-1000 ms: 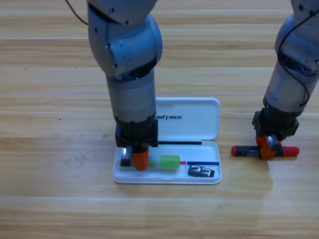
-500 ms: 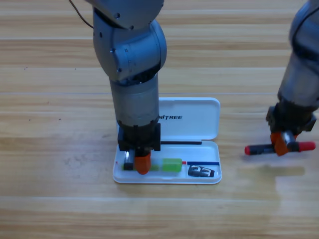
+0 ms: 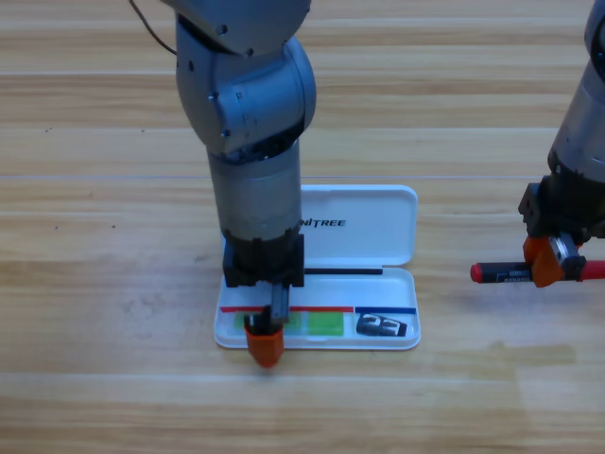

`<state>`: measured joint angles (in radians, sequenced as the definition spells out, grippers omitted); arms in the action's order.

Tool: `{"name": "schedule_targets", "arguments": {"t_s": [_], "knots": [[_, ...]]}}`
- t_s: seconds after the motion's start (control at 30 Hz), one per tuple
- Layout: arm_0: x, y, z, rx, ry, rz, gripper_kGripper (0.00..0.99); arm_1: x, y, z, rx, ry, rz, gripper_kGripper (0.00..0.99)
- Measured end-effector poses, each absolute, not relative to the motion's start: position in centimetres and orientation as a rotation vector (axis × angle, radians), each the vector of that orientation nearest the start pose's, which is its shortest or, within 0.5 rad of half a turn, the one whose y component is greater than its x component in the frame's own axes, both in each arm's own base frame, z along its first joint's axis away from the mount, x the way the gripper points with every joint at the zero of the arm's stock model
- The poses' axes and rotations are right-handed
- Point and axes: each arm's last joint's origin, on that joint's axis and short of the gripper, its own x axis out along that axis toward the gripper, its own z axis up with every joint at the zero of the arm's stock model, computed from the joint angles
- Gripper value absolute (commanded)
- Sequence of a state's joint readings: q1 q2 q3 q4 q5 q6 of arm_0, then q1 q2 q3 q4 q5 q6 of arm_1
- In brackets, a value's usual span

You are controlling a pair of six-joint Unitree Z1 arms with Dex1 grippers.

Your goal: Clean up eraser and pencils

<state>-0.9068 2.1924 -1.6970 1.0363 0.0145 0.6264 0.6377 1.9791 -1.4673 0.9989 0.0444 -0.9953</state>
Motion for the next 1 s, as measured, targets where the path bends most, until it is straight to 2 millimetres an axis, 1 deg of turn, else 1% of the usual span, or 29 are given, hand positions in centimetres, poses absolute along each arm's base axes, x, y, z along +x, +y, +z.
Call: {"name": "schedule_targets", "arguments": {"t_s": [0.1,0.17,0.2,0.27,0.33,0.43,0.5,0.57,0.63,0.73,0.87,1.0], "knots": [[26.3,-33.5,21.6,1.185,1.197,-1.167,0.990,29.0,21.9,24.9,-1.202,1.119,1.265,0.000],[26.1,-33.1,22.2,1.194,1.203,-1.161,0.990,28.8,22.3,25.1,-1.193,1.125,1.259,0.000],[25.9,-32.8,22.7,1.198,1.203,-1.160,0.990,28.8,22.6,25.4,-1.189,1.119,1.254,0.000],[25.4,-31.9,24.4,1.204,1.181,-1.163,0.990,28.6,23.5,26.0,-1.191,1.091,1.252,0.000],[24.9,-30.2,26.6,1.204,1.146,-1.167,0.990,28.4,24.9,26.8,-1.188,1.052,1.248,0.000],[24.6,-26.3,29.7,1.194,1.089,-1.154,0.990,28.3,27.3,28.1,-1.196,0.995,1.260,0.000],[24.5,-23.6,31.2,1.176,1.071,-1.128,0.990,28.2,28.8,28.7,-1.198,0.969,1.266,0.000],[24.6,-20.9,32.3,1.154,1.063,-1.094,0.990,28.3,30.7,28.8,-1.201,0.943,1.277,0.000],[24.7,-19.1,32.8,1.142,1.064,-1.071,0.990,28.4,32.4,28.2,-1.211,0.937,1.293,0.000],[24.7,-17.3,32.6,1.129,1.093,-1.050,0.990,28.4,34.4,26.6,-1.225,0.960,1.314,0.000],[24.6,-16.2,31.7,1.117,1.141,-1.043,0.990,28.4,36.6,25.3,-1.231,0.956,1.327,0.000],[24.5,-15.9,30.9,1.108,1.149,-1.042,0.990,28.7,38.0,24.6,-1.235,0.939,1.335,0.000]]}}
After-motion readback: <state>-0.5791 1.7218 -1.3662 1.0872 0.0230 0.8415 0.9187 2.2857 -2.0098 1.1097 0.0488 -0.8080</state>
